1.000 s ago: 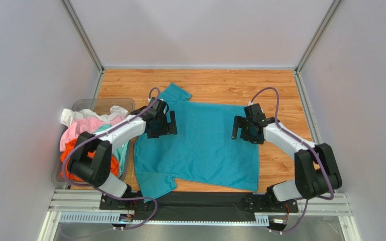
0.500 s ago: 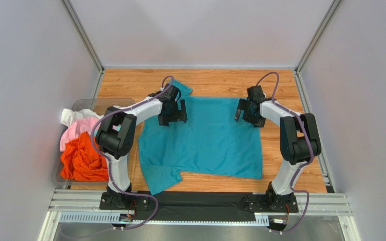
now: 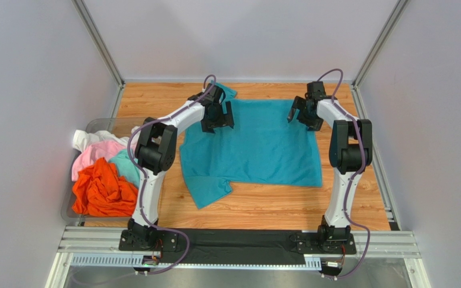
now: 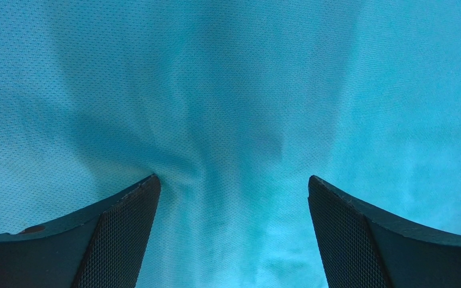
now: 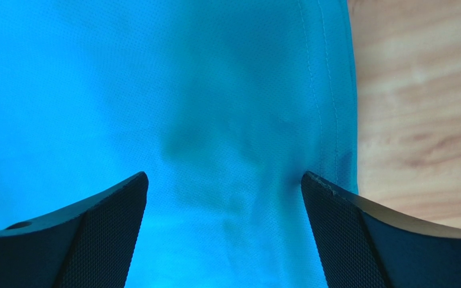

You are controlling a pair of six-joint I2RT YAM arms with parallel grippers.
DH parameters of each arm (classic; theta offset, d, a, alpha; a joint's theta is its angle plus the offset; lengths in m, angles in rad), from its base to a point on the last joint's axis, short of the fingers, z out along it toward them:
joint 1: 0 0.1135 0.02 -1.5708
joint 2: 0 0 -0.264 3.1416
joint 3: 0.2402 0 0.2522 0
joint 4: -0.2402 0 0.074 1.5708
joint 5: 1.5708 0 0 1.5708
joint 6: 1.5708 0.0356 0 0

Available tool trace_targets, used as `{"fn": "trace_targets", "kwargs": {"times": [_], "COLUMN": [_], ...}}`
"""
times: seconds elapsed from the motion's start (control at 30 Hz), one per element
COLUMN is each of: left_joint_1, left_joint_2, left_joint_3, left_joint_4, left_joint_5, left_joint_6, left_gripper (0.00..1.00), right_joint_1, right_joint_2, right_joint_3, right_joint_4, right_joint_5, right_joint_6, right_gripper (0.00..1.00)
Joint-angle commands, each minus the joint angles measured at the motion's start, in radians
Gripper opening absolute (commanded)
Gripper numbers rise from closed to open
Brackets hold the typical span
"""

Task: Fold and stack the t-shirts
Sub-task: Flatten the tshirt out, then fold the tshirt

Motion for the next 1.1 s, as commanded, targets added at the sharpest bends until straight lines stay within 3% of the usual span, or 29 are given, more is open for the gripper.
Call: {"fn": "trace_targets", "kwargs": {"times": [0.0, 0.17, 0.3, 0.4, 0.6, 0.67, 0.73, 0.93, 1.07], "left_joint_1": [0.016, 0.032, 0.030, 0.025, -0.017, -0.039, -0.063, -0.143, -0.185], "left_joint_2": [0.090, 0.081, -0.084, -0.253, -0.616, -0.743, -0.824, -1.135, -1.232], "left_joint_3": [0.049, 0.161, 0.125, -0.005, -0.395, -0.588, -0.673, -0.961, -1.107], "left_joint_4": [-0.050, -0.105, -0.119, -0.113, -0.114, -0.114, -0.117, -0.126, -0.129], "left_joint_5": [0.029, 0.040, 0.029, 0.011, -0.084, -0.093, -0.092, -0.086, -0.060], "left_joint_6": [-0.007, 0.002, 0.014, 0.024, 0.004, -0.034, -0.065, -0.165, -0.232], "left_gripper": [1.00, 1.00, 1.00, 1.00, 1.00, 1.00, 1.00, 1.00, 1.00], "right_joint_1": [-0.007, -0.012, -0.012, -0.009, -0.007, -0.007, -0.007, -0.007, -0.009], "right_joint_2": [0.092, 0.040, -0.113, -0.302, -0.711, -0.857, -0.995, -1.238, -1.286], "right_joint_3": [0.106, 0.151, 0.079, -0.069, -0.382, -0.480, -0.540, -0.752, -0.844], "right_joint_4": [-0.083, -0.124, -0.149, -0.140, -0.126, -0.134, -0.135, -0.131, -0.141], "right_joint_5": [-0.029, -0.022, 0.000, 0.040, 0.060, 0.067, 0.061, 0.040, 0.040], "right_joint_6": [-0.009, -0.017, -0.051, -0.048, -0.042, -0.019, -0.002, 0.023, 0.046], "right_gripper": [1.00, 1.00, 1.00, 1.00, 1.00, 1.00, 1.00, 1.00, 1.00]}}
